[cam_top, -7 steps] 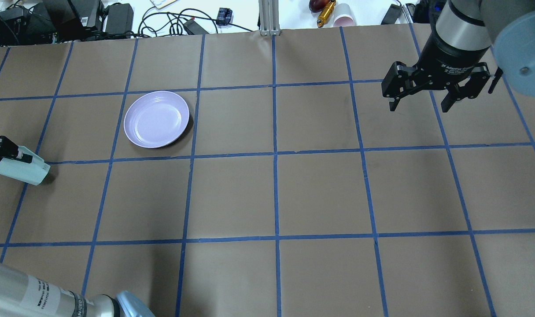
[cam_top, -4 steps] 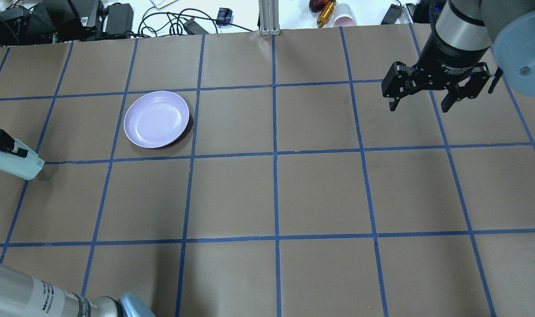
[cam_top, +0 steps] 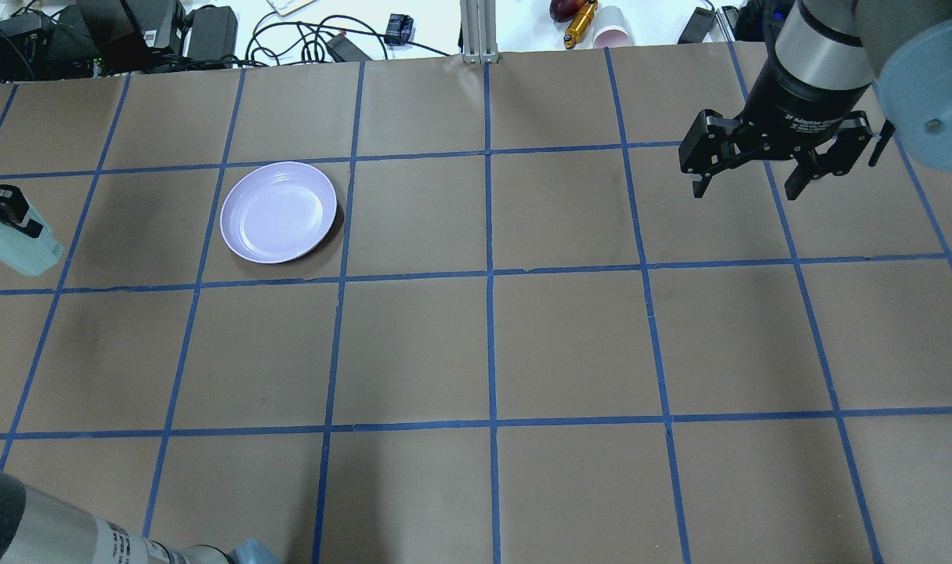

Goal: Flip cup and place on plate
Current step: 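Carry the upright cup with the left gripper over the white plate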

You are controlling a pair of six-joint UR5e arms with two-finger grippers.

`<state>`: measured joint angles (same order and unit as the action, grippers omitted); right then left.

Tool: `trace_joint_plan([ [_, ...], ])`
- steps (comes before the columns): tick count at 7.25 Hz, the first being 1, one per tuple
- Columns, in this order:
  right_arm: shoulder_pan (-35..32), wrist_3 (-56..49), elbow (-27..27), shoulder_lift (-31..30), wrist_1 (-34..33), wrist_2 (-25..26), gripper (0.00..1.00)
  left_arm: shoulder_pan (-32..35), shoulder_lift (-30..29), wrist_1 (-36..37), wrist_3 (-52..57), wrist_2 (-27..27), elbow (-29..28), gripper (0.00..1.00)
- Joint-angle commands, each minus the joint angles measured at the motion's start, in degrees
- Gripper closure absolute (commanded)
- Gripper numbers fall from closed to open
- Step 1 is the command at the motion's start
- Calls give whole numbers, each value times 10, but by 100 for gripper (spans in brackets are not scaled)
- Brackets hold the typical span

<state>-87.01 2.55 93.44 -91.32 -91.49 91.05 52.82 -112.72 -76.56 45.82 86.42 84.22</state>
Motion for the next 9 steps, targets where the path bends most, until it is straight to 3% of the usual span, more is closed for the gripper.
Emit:
trace_joint_plan([
  [1, 0, 0, 1, 0, 0, 0, 0, 94, 13, 50, -22, 36, -1, 100],
  [5, 0, 0, 0, 0, 0, -2, 0, 241, -2, 133, -145, 41, 8, 100],
  [6, 0, 0, 0, 0, 0, -2, 0, 256, -4, 137, -151, 42, 18, 100],
  [9, 0, 0, 0, 0, 0, -1, 0, 277, -7, 243, -175, 24, 87, 100],
])
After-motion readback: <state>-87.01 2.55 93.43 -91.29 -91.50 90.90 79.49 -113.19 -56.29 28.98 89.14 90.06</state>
